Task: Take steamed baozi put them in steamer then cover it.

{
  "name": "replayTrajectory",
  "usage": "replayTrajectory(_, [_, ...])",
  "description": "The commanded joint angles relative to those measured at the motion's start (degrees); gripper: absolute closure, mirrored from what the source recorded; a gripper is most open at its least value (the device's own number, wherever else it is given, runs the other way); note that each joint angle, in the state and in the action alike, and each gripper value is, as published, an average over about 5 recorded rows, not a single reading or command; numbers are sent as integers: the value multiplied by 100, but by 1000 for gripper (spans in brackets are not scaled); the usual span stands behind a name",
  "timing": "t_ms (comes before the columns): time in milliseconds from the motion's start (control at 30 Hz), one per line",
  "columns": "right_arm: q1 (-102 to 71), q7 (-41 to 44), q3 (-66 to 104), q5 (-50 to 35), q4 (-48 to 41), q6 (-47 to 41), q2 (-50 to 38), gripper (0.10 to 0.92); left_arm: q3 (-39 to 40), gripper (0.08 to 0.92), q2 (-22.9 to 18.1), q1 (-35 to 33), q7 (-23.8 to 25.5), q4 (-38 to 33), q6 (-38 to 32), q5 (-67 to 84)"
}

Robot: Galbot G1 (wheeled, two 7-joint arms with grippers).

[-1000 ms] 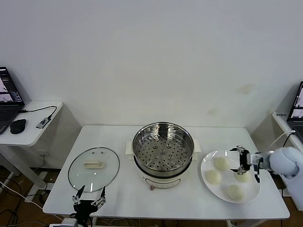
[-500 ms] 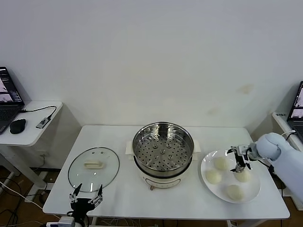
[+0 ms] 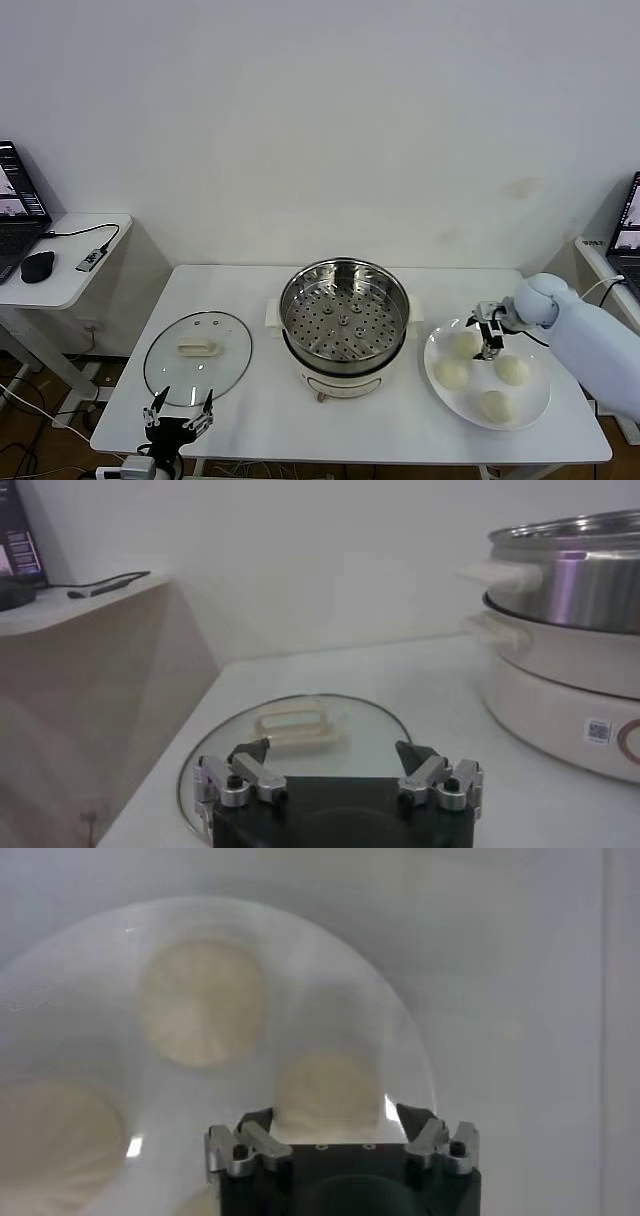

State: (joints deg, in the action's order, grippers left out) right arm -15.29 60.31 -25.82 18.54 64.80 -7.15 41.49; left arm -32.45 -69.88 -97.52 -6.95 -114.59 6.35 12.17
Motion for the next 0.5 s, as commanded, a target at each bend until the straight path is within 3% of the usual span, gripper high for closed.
replayTrajectory(33, [152,28,-228,50,-180,-44,158,308,4,177,22,1,6,-3,-5,-19])
replayTrajectory(500, [314,31,-388,-213,141,-102,-112,466,8,177,8,-12,4,-43,-18,-54])
